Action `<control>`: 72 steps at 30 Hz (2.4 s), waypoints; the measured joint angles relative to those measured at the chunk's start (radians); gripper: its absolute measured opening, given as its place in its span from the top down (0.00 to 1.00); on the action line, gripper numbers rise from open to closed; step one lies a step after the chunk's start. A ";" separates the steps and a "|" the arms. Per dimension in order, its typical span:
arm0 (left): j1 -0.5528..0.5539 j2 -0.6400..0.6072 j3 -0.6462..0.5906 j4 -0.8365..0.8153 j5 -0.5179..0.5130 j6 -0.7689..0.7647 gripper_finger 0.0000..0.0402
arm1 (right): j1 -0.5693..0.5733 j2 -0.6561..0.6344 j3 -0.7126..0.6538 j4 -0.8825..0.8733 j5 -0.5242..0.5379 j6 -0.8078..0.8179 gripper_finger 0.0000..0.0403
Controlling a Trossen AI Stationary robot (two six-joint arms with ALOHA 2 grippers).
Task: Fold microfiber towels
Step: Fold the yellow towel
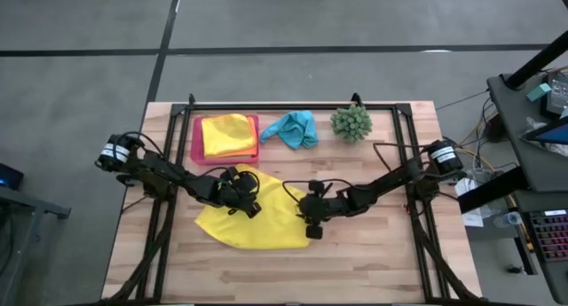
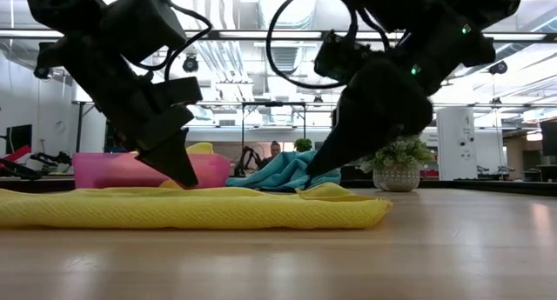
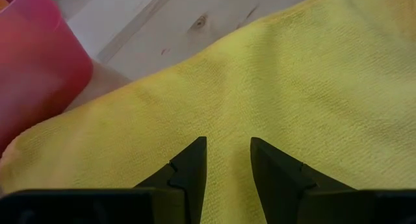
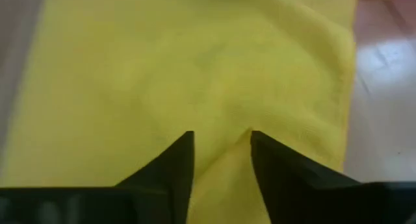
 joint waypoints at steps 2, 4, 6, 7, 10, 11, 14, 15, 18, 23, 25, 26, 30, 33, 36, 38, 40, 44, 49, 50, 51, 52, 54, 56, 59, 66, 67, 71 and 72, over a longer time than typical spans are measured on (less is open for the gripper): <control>0.000 0.000 0.000 0.000 0.000 0.000 0.74 | 0.000 0.024 0.008 0.008 0.044 -0.002 0.61; 0.000 0.000 0.000 0.000 0.000 0.000 0.74 | 0.000 0.042 0.016 0.008 0.079 -0.018 0.57; 0.000 0.000 0.000 0.000 0.000 0.000 0.74 | -0.004 0.058 0.023 0.010 0.089 -0.029 0.55; 0.000 0.000 0.000 0.000 -0.001 0.001 0.74 | -0.005 0.069 0.029 0.013 0.089 -0.032 0.54; 0.000 0.000 0.000 0.000 -0.002 0.002 0.74 | -0.009 0.094 0.038 0.012 0.089 -0.052 0.55; 0.000 0.000 0.000 0.000 -0.002 0.002 0.74 | -0.009 0.102 0.043 0.014 0.090 -0.057 0.55; 0.000 0.000 0.000 0.000 -0.003 0.002 0.74 | -0.017 0.115 0.050 0.017 0.090 -0.062 0.57; 0.000 0.000 0.000 0.000 -0.002 0.002 0.74 | -0.020 0.117 0.051 0.019 0.089 -0.062 0.58; 0.000 0.000 0.000 0.000 -0.003 0.003 0.74 | -0.024 0.117 0.052 0.007 0.090 -0.062 0.65; 0.000 0.000 0.000 0.000 -0.003 0.004 0.74 | -0.025 0.116 0.051 0.001 0.087 -0.081 0.85; 0.000 0.000 0.000 -0.002 -0.003 0.005 0.74 | -0.025 0.116 0.051 -0.003 0.085 -0.095 0.94; 0.000 0.000 0.000 -0.005 -0.003 0.005 0.74 | -0.025 0.116 0.051 -0.004 0.085 -0.104 0.96; 0.000 0.014 0.000 -0.013 -0.003 0.005 0.74 | -0.024 0.101 0.050 -0.020 0.082 -0.114 0.97; 0.000 0.048 0.000 -0.017 -0.003 0.001 0.74 | -0.024 0.077 0.050 -0.057 0.081 -0.114 0.98; -0.001 0.080 0.003 -0.012 -0.015 -0.002 0.74 | -0.024 0.050 0.050 -0.107 0.082 -0.111 0.98; -0.001 0.099 0.003 -0.011 -0.022 -0.004 0.74 | -0.024 0.028 0.049 -0.147 0.090 -0.105 0.98; -0.001 0.109 0.003 -0.011 -0.022 -0.005 0.74 | -0.024 0.009 0.050 -0.170 0.093 -0.104 0.98; 0.000 0.111 0.003 -0.017 -0.017 -0.005 0.74 | -0.028 -0.002 0.053 -0.176 0.115 -0.037 0.98; 0.000 0.109 0.004 -0.020 -0.014 -0.004 0.74 | -0.037 0.001 0.087 -0.176 0.048 0.136 0.97; 0.000 0.109 0.005 -0.020 -0.014 -0.004 0.74 | -0.037 0.001 0.097 -0.180 0.028 0.165 0.96; 0.000 0.109 0.006 -0.020 -0.014 -0.004 0.74 | -0.037 0.002 0.106 -0.188 0.023 0.205 0.94; 0.000 0.109 0.006 -0.018 -0.014 -0.004 0.74 | -0.037 0.002 0.117 -0.202 0.020 0.233 0.92; 0.000 0.109 0.005 -0.010 -0.014 -0.004 0.74 | -0.044 0.002 0.144 -0.239 0.019 0.283 0.88; 0.000 0.109 0.005 -0.005 -0.014 -0.004 0.74 | -0.053 0.002 0.183 -0.310 0.018 0.381 0.82; 0.000 0.110 0.006 -0.001 -0.015 -0.003 0.74 | -0.061 0.011 0.256 -0.441 0.013 0.475 0.73; 0.000 0.110 0.006 0.001 -0.023 -0.003 0.74 | -0.071 0.110 0.415 -0.635 0.010 0.481 0.60; 0.000 0.110 0.006 0.002 -0.023 -0.003 0.74 | -0.075 0.126 0.437 -0.663 0.009 0.482 0.59; 0.000 0.111 0.006 0.004 -0.026 -0.003 0.74 | -0.094 0.185 0.514 -0.770 0.007 0.499 0.58; 0.000 0.111 0.006 0.004 -0.026 -0.003 0.74 | -0.098 0.196 0.529 -0.788 0.007 0.506 0.58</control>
